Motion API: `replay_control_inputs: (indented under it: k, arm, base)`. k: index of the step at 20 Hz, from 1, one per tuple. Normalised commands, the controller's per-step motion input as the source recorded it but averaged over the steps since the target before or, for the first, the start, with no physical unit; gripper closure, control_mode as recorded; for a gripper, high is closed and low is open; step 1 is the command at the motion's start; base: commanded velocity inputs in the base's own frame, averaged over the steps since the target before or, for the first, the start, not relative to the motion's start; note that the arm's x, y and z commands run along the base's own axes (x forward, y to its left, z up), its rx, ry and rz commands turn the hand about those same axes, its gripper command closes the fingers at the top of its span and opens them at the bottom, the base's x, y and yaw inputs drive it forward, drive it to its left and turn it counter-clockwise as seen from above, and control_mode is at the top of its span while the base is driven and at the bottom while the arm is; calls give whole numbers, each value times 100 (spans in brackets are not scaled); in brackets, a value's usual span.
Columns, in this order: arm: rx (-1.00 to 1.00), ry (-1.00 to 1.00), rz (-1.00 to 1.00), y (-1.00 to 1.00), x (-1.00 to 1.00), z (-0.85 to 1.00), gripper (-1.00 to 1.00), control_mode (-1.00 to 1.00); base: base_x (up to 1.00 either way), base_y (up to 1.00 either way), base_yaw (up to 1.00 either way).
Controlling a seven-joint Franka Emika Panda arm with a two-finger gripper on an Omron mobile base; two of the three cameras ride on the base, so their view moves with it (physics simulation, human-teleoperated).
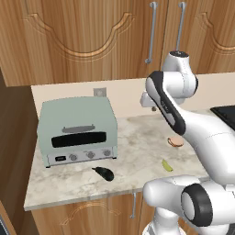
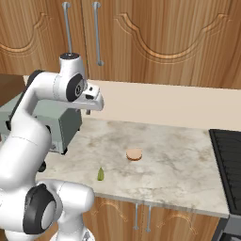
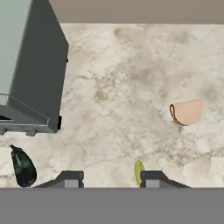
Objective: Place the eggplant and lemon wedge inside the fridge drawer. Close the drawer after placing the vegetables.
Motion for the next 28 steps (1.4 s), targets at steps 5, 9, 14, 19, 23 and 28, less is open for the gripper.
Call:
replay_control_inputs:
  k: [5, 9, 14, 19, 23, 28]
  arm:
    - [-1, -5, 0, 0, -38, -20, -100, -100]
    - [-17, 9, -2, 2, -40, -98, -100, -100]
    - [-12, 18, -6, -8, -22, -100, -100, -100]
    - [0, 19, 0, -50, 20, -99, -100, -100]
    - [0, 17, 0, -34, 42, -79, -100, -100]
    - [0, 9, 0, -18, 12, -79, -100, -100]
  base:
    - [0, 0, 0]
    - [0, 0, 0]
    - [0, 0, 0]
    - [0, 0, 0]
    - [0, 0, 0]
    - [0, 0, 0]
